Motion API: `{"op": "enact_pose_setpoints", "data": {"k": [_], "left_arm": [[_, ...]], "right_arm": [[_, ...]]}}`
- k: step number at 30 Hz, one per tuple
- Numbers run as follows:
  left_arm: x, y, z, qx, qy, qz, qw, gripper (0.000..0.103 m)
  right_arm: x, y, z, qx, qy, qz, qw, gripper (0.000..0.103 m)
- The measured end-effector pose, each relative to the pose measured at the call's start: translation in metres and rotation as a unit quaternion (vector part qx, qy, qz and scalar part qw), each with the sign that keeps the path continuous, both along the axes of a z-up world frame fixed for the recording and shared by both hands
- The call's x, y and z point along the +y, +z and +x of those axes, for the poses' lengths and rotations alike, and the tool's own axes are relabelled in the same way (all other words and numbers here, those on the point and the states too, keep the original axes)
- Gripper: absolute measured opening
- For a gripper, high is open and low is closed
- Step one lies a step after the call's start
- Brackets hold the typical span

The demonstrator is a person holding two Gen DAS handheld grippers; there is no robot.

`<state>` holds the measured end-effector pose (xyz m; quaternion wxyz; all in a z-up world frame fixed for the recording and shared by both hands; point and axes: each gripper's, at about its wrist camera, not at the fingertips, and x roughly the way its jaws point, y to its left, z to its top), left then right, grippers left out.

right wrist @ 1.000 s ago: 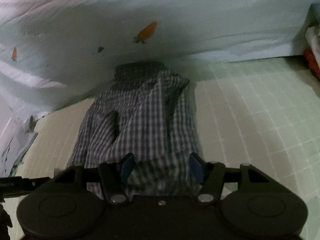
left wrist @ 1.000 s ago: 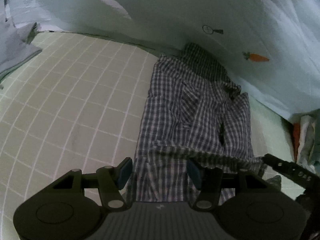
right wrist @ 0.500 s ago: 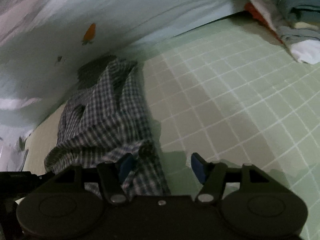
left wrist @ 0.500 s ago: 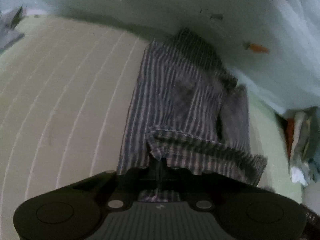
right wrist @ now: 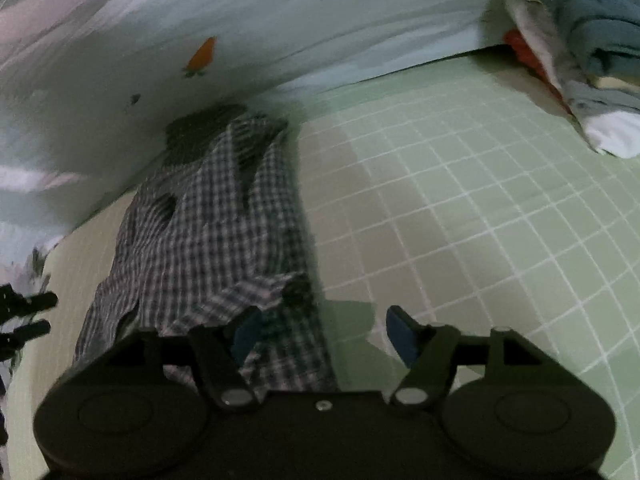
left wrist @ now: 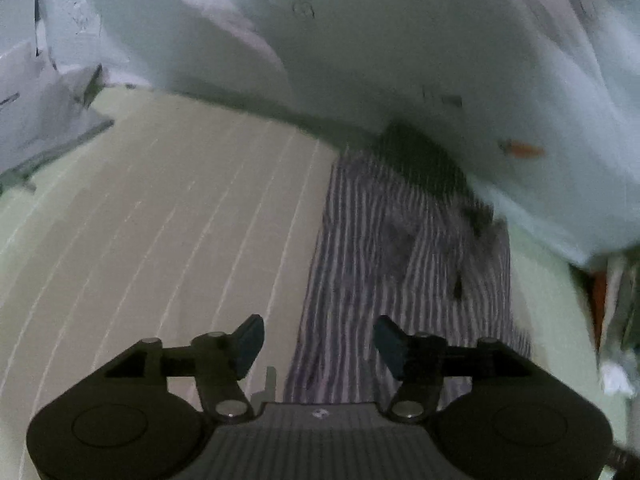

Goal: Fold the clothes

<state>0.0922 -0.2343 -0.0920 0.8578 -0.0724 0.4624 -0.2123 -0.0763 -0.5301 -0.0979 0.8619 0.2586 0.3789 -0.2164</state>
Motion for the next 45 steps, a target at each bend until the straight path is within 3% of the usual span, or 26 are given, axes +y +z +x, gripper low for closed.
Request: {"op": "enact_pose_setpoints", "data": {"k": [8,13,19,22,25,26,29,35,37,39,42,45], "left_arm": [[0.007,-0.026,-0.038,0.042,0.002,0.047,0.9980,0.071],[0.013,-0.021,-0.050,0.023,0.002,0.059,0.9980,0.080],[0.025,-0.016,-0.062,0.015,0.004,0.059,0.9982,0.081],[0.026,-0.016,-0.064,0.013,0.000,0.062,0.9980,0.081],[0.027,-0.014,-0.063,0.008,-0.004,0.062,0.9981,0.081],[0.028,-0.014,-0.062,0.008,-0.004,0.061,0.9981,0.081],[0.026,-0.012,-0.056,0.004,-0.002,0.057,0.9983,0.081],[0.017,-0.010,-0.036,-0.001,0.001,0.049,0.9988,0.081],[0.012,-0.013,-0.030,0.001,0.001,0.048,0.9988,0.081],[0.009,-0.015,-0.026,0.004,0.001,0.050,0.9987,0.081],[0.009,-0.017,-0.027,0.006,-0.001,0.051,0.9987,0.082],[0.009,-0.018,-0.029,0.007,-0.002,0.052,0.9986,0.084]], "right_arm": [[0.013,0.005,-0.007,0.002,0.026,-0.012,1.000,0.071],[0.024,0.015,-0.014,-0.016,0.038,-0.016,0.999,0.071],[0.043,0.014,-0.017,-0.037,0.084,0.020,0.996,0.065],[0.047,0.007,-0.011,-0.038,0.099,0.052,0.993,0.048],[0.048,0.006,-0.004,-0.050,0.111,0.072,0.990,0.021],[0.047,0.006,-0.002,-0.058,0.113,0.082,0.989,0.005],[0.040,0.013,0.007,-0.086,0.109,0.103,0.985,0.001],[0.014,0.025,0.061,-0.138,0.081,0.157,0.975,0.002],[0.010,0.021,0.087,-0.139,0.086,0.159,0.974,0.010],[0.009,0.014,0.103,-0.126,0.082,0.156,0.976,0.054],[0.005,0.011,0.109,-0.104,0.079,0.145,0.981,0.055],[-0.004,0.019,0.079,-0.120,0.051,0.120,0.984,0.063]]}}
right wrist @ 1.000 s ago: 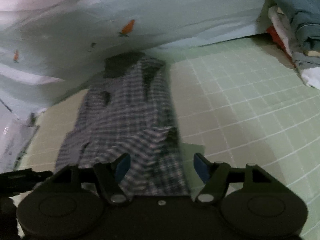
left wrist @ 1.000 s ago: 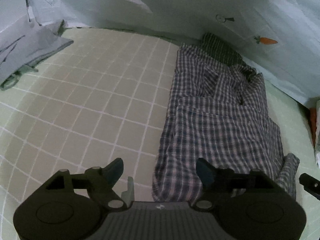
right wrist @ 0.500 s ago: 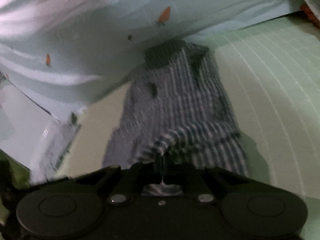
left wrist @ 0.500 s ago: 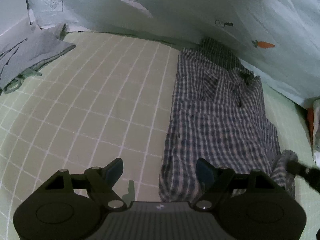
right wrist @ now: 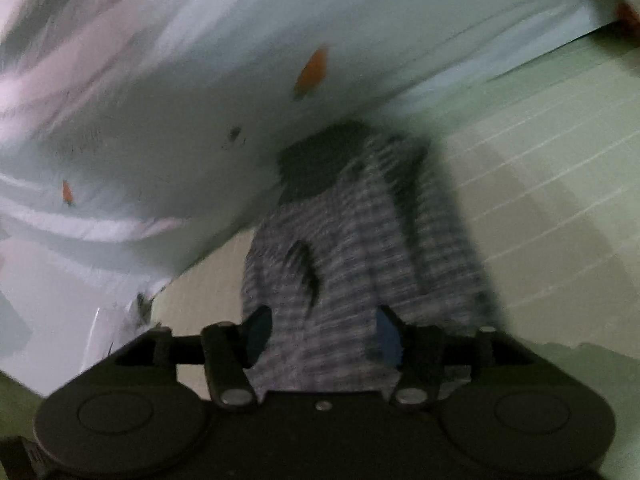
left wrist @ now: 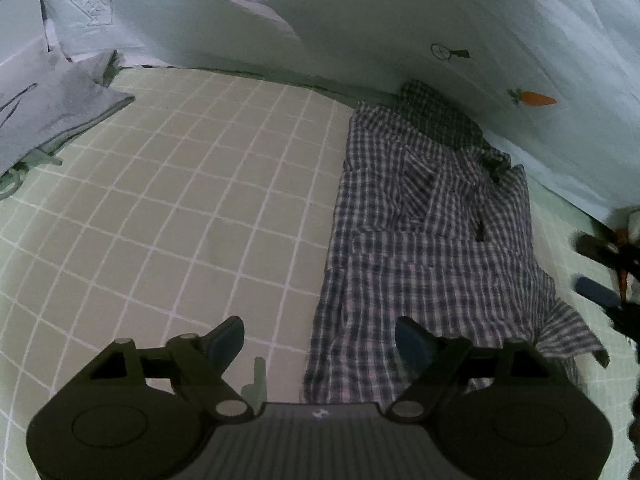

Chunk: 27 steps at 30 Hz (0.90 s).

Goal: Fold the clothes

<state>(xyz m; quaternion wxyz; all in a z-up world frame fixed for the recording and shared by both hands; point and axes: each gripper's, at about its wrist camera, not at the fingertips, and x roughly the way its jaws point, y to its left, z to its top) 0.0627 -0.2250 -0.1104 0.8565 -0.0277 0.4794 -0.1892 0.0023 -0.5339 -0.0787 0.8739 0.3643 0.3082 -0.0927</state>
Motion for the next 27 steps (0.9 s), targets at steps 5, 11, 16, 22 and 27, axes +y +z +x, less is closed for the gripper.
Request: {"op": "enact_pose_setpoints", "data": {"k": [5,11,16,22,27], "left_arm": [[-0.006,0.003,-0.007,-0.006,-0.014,0.009,0.9998,0.084],[-0.030,0.023,-0.030,-0.016,-0.081,-0.006,0.9966,0.091],[-0.070,0.024,-0.048,-0.026,-0.159,0.009,0.9870,0.094],[-0.102,0.006,-0.017,-0.019,-0.123,0.059,0.9904,0.094],[-0.103,-0.008,0.016,-0.004,-0.072,0.085,0.9937,0.094]], "right_arm": [[-0.014,0.001,-0.072,0.034,-0.072,-0.073,0.994,0.077],[-0.021,-0.030,-0.125,0.070,-0.093,-0.019,0.993,0.061],[-0.020,-0.040,-0.130,0.057,-0.059,0.018,0.996,0.048],[-0.027,-0.052,-0.099,0.059,-0.007,0.055,0.997,0.045],[-0.037,-0.068,-0.077,0.062,0.011,0.095,0.994,0.040]]}}
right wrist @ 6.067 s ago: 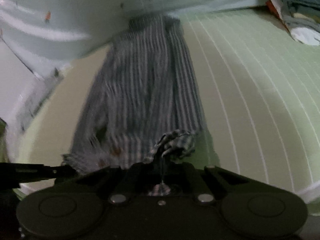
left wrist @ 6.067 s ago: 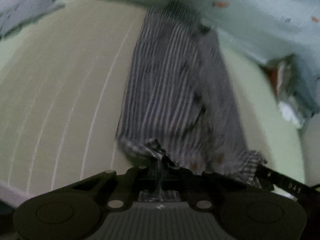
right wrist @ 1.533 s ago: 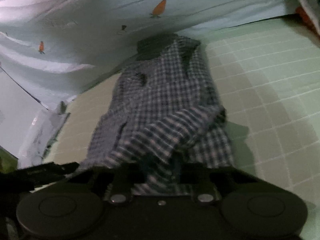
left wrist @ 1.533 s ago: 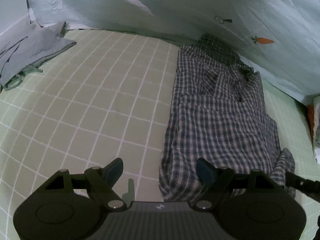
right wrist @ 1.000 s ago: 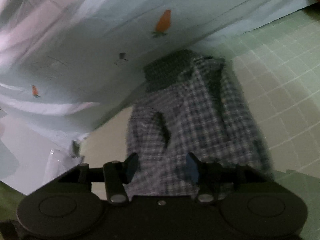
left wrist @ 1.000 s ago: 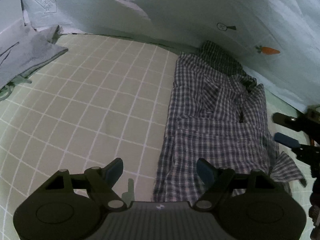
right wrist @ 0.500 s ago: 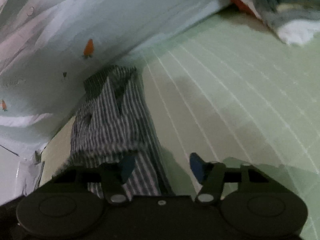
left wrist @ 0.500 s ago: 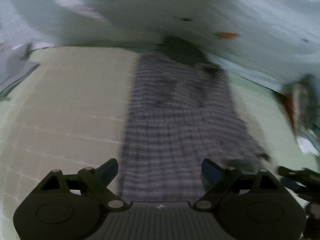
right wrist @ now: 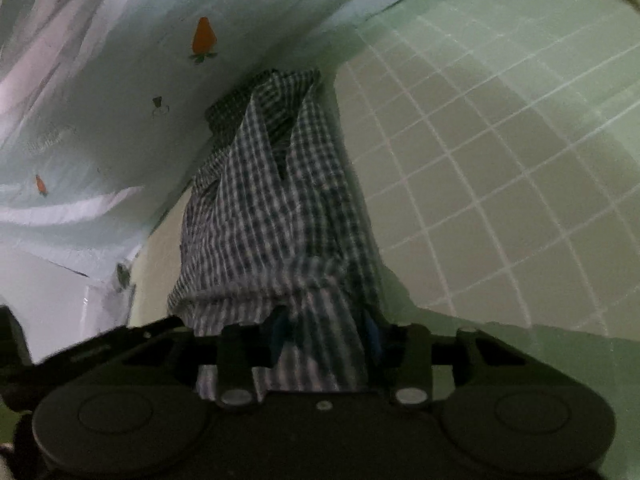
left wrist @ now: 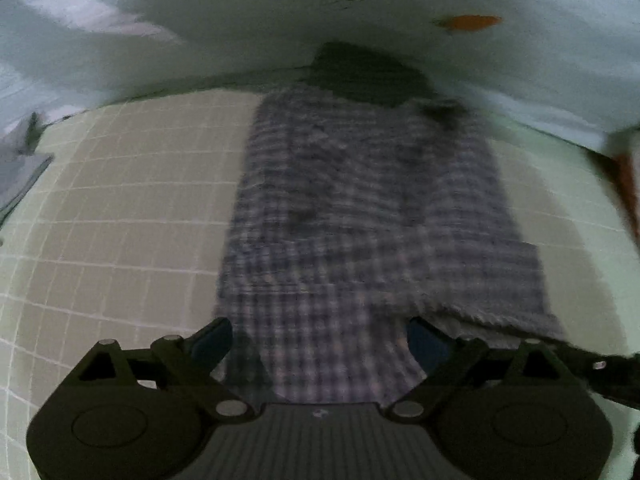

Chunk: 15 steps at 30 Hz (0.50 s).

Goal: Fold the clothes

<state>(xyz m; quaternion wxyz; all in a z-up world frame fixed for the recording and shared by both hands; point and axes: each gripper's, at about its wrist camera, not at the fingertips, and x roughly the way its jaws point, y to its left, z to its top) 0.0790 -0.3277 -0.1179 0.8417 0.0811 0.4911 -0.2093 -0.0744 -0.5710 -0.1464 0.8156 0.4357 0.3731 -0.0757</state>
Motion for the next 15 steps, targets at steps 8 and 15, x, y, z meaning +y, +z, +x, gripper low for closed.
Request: {"op": "enact_pose_setpoints", "data": {"k": [8,15], "left_arm": [[0.009,-0.020,0.008,0.034,0.007,0.002,0.9994,0.094],[0.013,-0.027,0.013,0.049,0.014,-0.005,0.9987,0.096]], "right_arm": [[-0.020,-0.012,0.036,-0.035,-0.011,0.053,0.998,0.020],[-0.036,-0.012,0.060,-0.065,-0.055,0.052,0.995,0.018]]}}
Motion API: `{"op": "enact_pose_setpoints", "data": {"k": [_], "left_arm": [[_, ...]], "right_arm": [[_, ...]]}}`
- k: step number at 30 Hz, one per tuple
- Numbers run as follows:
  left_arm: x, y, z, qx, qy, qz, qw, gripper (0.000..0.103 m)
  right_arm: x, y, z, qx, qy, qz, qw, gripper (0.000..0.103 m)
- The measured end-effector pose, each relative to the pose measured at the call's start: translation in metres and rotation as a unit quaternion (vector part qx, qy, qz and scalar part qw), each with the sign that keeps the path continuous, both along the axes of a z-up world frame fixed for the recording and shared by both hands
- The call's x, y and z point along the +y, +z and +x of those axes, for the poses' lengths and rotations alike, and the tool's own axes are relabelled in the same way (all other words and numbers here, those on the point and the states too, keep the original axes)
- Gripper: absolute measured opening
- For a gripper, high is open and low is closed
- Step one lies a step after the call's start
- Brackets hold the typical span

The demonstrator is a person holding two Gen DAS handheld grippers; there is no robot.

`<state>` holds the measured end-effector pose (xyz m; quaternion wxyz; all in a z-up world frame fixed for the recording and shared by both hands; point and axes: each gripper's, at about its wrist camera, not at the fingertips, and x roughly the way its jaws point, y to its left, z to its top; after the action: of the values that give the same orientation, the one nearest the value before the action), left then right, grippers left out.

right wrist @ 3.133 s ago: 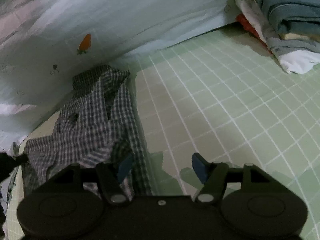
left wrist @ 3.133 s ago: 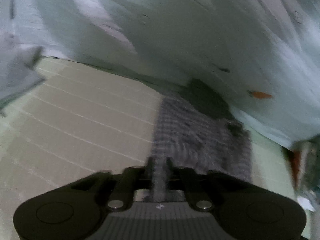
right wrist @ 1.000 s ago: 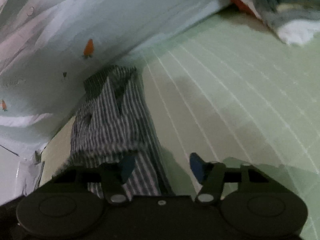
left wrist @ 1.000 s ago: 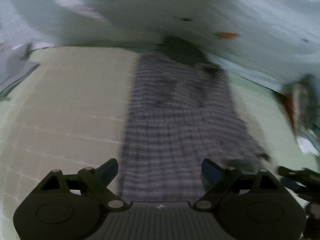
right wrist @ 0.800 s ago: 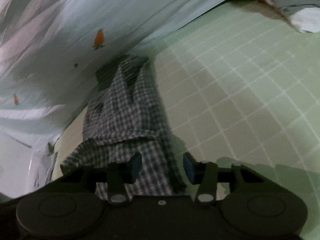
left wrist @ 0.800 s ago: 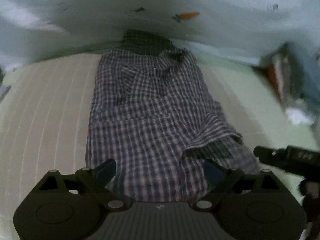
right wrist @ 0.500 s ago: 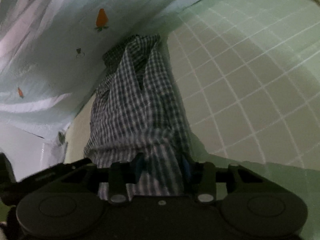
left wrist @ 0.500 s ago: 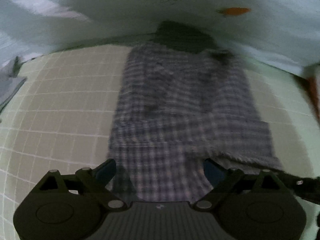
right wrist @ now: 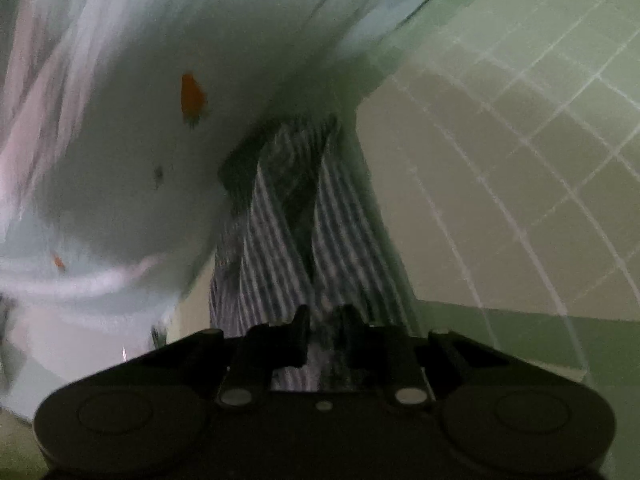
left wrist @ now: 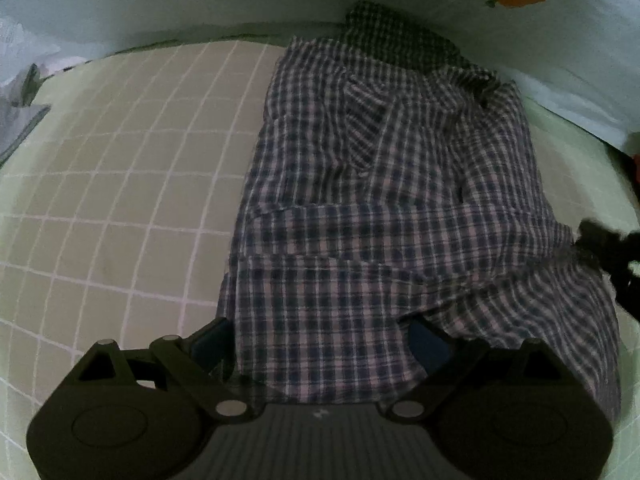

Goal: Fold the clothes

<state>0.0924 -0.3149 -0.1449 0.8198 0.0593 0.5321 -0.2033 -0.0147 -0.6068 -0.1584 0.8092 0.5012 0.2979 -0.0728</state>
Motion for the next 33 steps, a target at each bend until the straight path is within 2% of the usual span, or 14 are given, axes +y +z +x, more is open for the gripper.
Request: {"op": "enact_pose_setpoints", "data": {"k": [2,5,7,9,11,13,15,17,23,26,28,29,30,33], "left_arm": [[0.002,0.000,0.000,0.002,0.003,-0.004,1.0000,0.096],[0.005,0.001,-0.001,0.005,0.007,-0.008,0.9999,0.096],[0.005,0.000,-0.001,0.005,0.009,-0.009,0.9999,0.096],[0.005,0.000,-0.001,0.005,0.009,-0.009,0.9999,0.096],[0.006,0.000,-0.002,0.005,0.010,-0.009,0.9999,0.096],[0.006,-0.001,-0.002,0.007,0.010,-0.010,0.9999,0.096],[0.008,-0.001,-0.003,0.008,0.009,-0.011,0.9999,0.096],[0.009,-0.002,-0.001,0.010,0.008,-0.013,0.9998,0.096],[0.007,-0.003,0.000,0.008,0.005,-0.010,0.9999,0.098],[0.008,-0.002,0.002,0.010,0.004,-0.012,0.9999,0.098],[0.014,0.006,0.002,0.004,0.010,-0.013,0.9999,0.098],[0.019,0.011,0.002,-0.003,0.015,-0.014,0.9998,0.098],[0.026,0.017,0.001,-0.008,0.019,-0.021,0.9996,0.098],[0.053,0.027,0.001,0.000,0.043,-0.057,0.9975,0.098]], "right_arm": [[-0.007,0.004,-0.005,-0.013,-0.027,0.006,1.000,0.019],[-0.005,0.019,-0.014,0.007,-0.008,-0.047,0.999,0.022],[0.000,0.023,-0.025,0.024,0.010,-0.055,0.998,0.031],[0.006,0.019,-0.040,0.034,0.017,-0.024,0.999,0.045],[0.010,0.010,-0.050,0.048,0.018,0.000,0.999,0.045],[0.012,0.002,-0.051,0.052,0.022,0.019,0.998,0.041],[0.014,-0.005,-0.049,0.046,0.030,0.039,0.998,0.029],[0.011,-0.007,-0.039,0.038,0.030,0.047,0.998,0.024],[-0.008,-0.006,0.001,0.019,0.014,0.044,0.999,0.015],[-0.009,0.001,0.008,0.017,0.006,0.018,1.000,0.015],[-0.011,0.007,0.005,0.010,-0.014,0.001,1.000,0.031],[-0.010,0.012,0.000,0.011,-0.020,-0.009,1.000,0.049],[-0.010,0.017,-0.006,0.012,-0.025,-0.018,0.999,0.054],[0.003,0.024,-0.020,0.025,0.002,-0.040,0.999,0.059]]}}
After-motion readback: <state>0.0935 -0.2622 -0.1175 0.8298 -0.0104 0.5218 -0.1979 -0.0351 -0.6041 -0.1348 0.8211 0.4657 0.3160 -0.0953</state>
